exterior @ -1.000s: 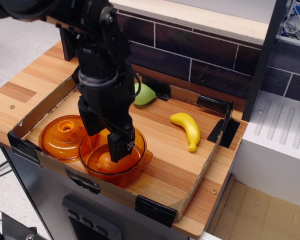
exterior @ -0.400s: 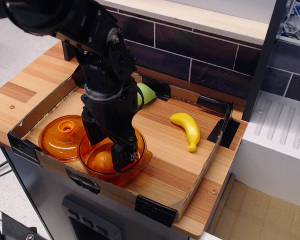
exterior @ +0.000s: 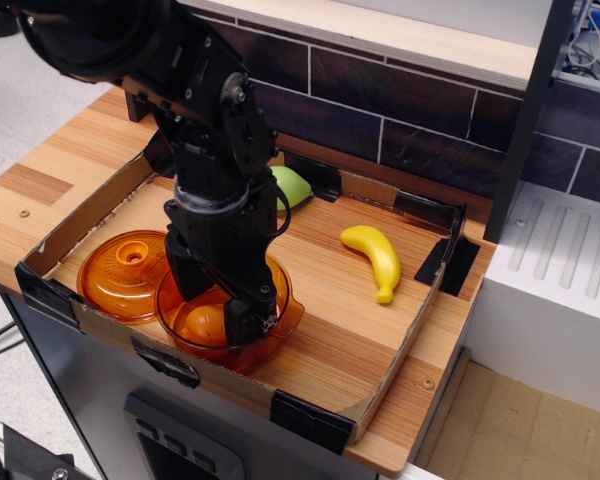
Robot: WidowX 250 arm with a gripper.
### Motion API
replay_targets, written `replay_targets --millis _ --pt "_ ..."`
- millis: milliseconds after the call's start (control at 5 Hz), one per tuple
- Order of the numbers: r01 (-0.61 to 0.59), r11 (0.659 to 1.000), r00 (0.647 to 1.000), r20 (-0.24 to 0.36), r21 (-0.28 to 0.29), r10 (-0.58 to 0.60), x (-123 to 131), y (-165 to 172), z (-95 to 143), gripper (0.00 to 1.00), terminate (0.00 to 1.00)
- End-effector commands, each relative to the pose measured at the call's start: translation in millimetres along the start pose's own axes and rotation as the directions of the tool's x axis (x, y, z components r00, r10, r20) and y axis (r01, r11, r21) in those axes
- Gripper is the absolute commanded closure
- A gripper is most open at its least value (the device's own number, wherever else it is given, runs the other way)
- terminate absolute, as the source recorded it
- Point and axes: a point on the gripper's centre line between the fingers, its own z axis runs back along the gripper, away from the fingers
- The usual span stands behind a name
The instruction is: Take carrot out of pot
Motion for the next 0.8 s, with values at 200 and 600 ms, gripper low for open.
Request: replay_targets --millis 200,600 --pt "0.001 1.000 1.000 0.029 0.010 -0.001 2.6 5.8 5.3 1.00 0.00" --pt "-0.089 0.996 0.988 0.127 -0.002 0.088 15.7 17.2 63.3 1.00 0.00"
